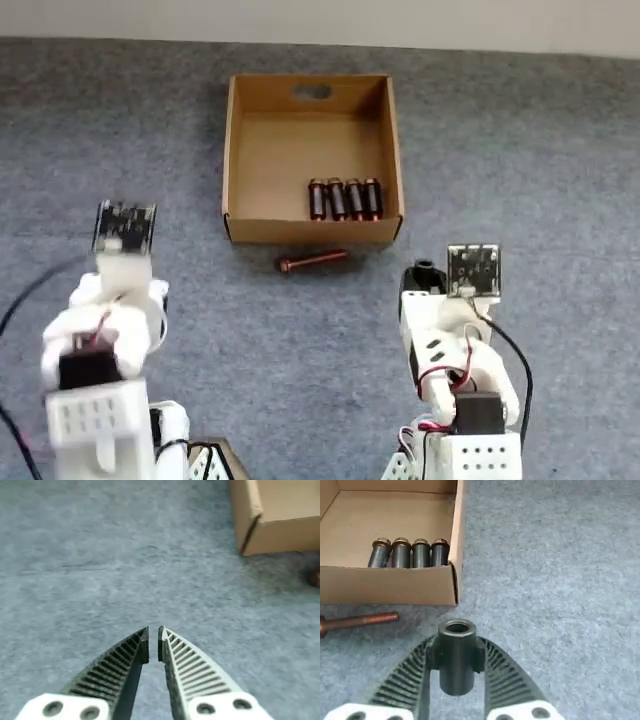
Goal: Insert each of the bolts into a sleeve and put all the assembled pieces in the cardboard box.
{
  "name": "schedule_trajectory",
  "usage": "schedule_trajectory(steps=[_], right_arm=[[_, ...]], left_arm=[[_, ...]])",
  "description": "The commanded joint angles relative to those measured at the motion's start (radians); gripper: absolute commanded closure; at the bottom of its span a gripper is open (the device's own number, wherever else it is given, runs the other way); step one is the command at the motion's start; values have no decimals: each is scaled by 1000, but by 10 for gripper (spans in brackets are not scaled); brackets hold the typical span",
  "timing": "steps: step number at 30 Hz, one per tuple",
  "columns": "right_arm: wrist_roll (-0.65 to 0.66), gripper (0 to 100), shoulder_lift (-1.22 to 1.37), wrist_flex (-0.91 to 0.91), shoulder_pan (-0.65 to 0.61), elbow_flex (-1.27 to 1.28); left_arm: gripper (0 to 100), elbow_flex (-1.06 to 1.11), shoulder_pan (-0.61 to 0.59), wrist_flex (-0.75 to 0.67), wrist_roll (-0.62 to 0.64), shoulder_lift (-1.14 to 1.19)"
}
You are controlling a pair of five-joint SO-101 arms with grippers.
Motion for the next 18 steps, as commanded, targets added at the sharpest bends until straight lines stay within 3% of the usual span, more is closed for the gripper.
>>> schedule_trajectory(steps=[1, 5, 10, 13, 18], right_arm=[[-9, 993, -82, -18, 7, 25], [-8, 993, -119, -18, -18, 47], [-5, 993, -119, -16, -39, 53], [-5, 993, -119, -16, -39, 53], [-5, 993, -119, -16, -39, 53]], left_arm=[[937, -186, 145, 43, 57, 309], [937, -309, 266, 55, 150, 535], [934, -449, 367, 55, 388, 737], [879, -509, 418, 57, 494, 834], [847, -581, 498, 28, 531, 974]])
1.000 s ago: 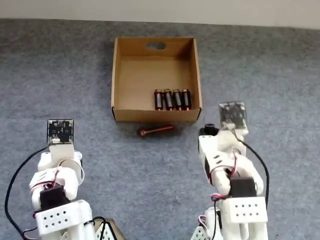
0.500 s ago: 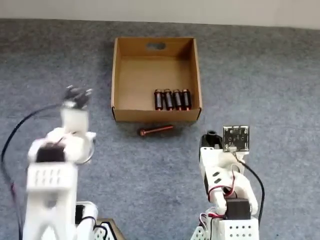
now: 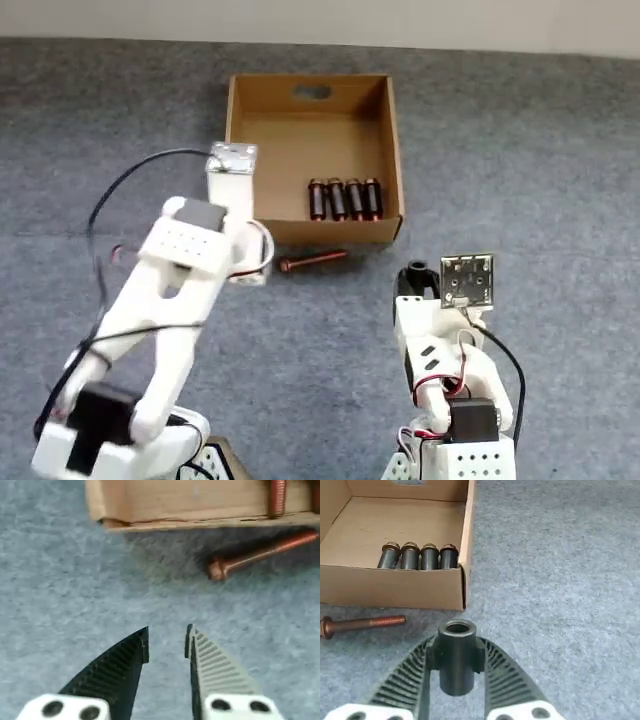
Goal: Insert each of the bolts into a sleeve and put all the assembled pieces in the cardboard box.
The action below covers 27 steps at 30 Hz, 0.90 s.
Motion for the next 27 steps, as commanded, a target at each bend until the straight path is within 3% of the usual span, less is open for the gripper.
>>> schedule_trajectory(steps=[1, 8, 20, 27], right_arm=[[-5, 993, -15, -16, -10, -8], [-3, 993, -15, -16, -10, -7], [-3, 993, -15, -16, -10, -7], [-3, 993, -15, -16, -10, -7]], left_arm=[[847, -77, 54, -49, 25, 79], [847, -88, 61, -222, 26, 243], [841, -87, 96, -233, 29, 119], [783, -81, 99, -308, 167, 193]])
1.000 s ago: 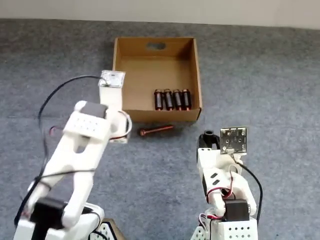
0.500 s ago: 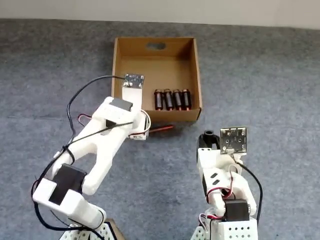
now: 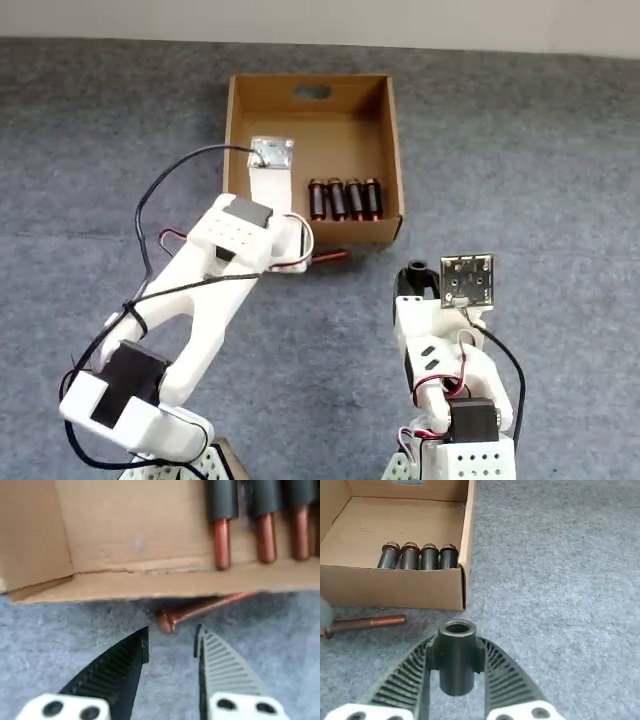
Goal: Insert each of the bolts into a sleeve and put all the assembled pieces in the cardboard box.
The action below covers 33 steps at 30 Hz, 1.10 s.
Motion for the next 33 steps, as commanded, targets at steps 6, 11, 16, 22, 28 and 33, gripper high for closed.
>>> schedule_trajectory(steps=[6, 11, 16, 22, 28, 33], right_arm=[[-3, 993, -15, -16, -10, -7], [-3, 993, -15, -16, -10, -5], [-3, 993, -15, -16, -10, -5], [-3, 993, -15, -18, -10, 8], [-3, 993, -15, -19, -10, 13], [-3, 993, -16, -19, -10, 13]], left_arm=[[806, -39, 7, -87, 35, 101], [853, -30, -5, -84, 35, 102], [905, -36, -21, -29, 37, 101], [994, -28, -45, -28, 35, 107], [991, -79, -107, 143, 32, 84], [991, -82, -151, 255, -92, -24]])
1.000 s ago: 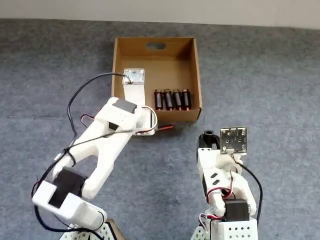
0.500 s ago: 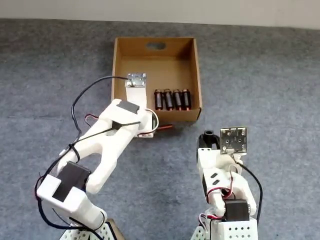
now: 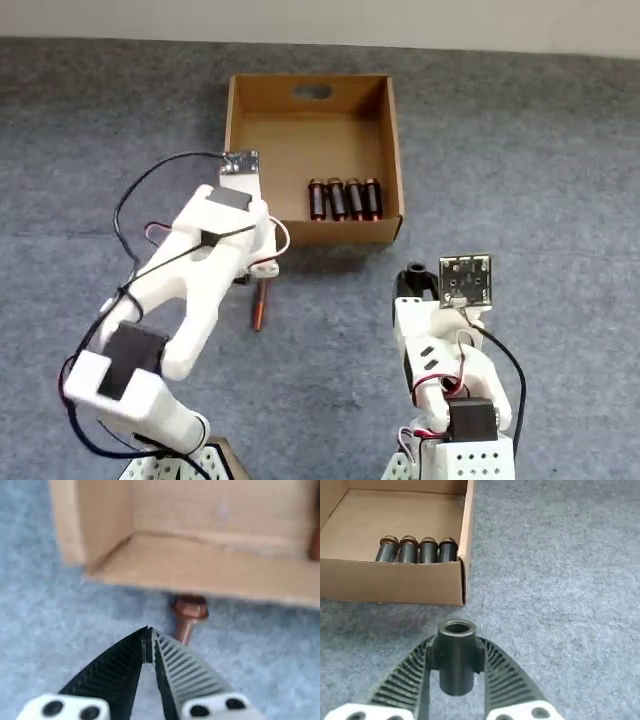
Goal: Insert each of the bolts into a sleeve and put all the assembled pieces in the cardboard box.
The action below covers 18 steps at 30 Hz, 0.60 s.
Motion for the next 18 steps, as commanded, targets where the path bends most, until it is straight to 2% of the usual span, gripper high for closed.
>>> schedule_trajectory(steps=[1, 4, 6, 9, 14, 18], right_arm=[[-3, 993, -13, -19, -10, -7], [-3, 993, -13, -19, -10, -7], [-3, 993, -13, -19, -10, -7], [-3, 993, -13, -19, -10, -7], [-3, 993, -13, -19, -10, -7], [-3, 993, -13, -19, -10, -7]], left_arm=[[991, -25, -38, 49, -147, -117], [991, 2, -50, 49, -265, -180], [986, 12, -45, 51, -258, -211], [956, 12, -16, 84, -149, -222], [789, 44, 21, 68, 89, -177], [773, 96, 22, -58, 127, -96]])
